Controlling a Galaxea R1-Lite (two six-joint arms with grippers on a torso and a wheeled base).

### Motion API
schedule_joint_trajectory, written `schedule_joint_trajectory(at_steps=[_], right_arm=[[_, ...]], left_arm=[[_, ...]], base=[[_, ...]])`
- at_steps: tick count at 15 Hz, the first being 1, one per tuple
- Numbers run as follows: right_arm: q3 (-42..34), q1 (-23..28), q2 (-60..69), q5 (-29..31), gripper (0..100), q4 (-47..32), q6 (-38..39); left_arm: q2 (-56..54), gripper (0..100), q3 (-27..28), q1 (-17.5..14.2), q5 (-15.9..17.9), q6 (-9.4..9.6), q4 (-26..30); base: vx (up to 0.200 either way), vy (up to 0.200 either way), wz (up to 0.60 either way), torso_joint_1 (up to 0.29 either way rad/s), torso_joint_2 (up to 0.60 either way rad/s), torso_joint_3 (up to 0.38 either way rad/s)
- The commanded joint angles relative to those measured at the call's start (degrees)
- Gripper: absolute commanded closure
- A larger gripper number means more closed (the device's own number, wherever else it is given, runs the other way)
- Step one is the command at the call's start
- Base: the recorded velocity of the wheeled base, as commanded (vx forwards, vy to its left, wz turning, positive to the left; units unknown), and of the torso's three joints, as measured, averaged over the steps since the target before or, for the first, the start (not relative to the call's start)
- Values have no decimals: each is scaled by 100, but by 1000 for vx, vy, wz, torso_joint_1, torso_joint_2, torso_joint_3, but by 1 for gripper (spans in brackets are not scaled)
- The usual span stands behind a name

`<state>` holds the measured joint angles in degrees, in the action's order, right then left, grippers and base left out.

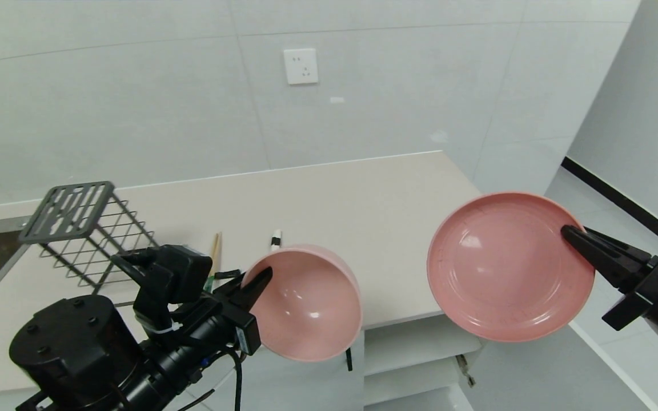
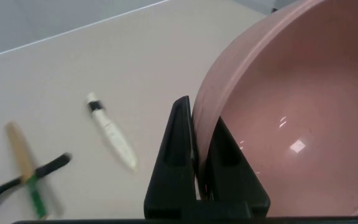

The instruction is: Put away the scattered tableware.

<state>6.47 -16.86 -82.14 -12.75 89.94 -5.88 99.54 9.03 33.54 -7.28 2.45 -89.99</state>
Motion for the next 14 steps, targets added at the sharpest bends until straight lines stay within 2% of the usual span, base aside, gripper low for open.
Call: schedule_joint_trajectory(at_steps=[1,3,6,10,14], right_arm=[[-6,-2,-4,1,100,6,-1],[-6,-2,5,-8,100,6,-1],[-15,-2,-4,1,100,6,-1],[-15,-2,-4,1,100,6,-1],[-15,-2,-4,1,100,6,-1]], left_arm=[[-22,100,-16,4,-2,1,-1],[-75,100,-16,4,7,1,-1],[-136,100,-33,4,7,1,-1],[-154,100,-42,4,7,1,-1],[-198,100,-77,13,7,-8,-1]], base=[[0,-200,0,17,12,-2],[0,-200,0,-17,24,22],[0,0,0,-137,290,142],[0,0,0,-10,26,13],[-200,0,0,0,5,4]])
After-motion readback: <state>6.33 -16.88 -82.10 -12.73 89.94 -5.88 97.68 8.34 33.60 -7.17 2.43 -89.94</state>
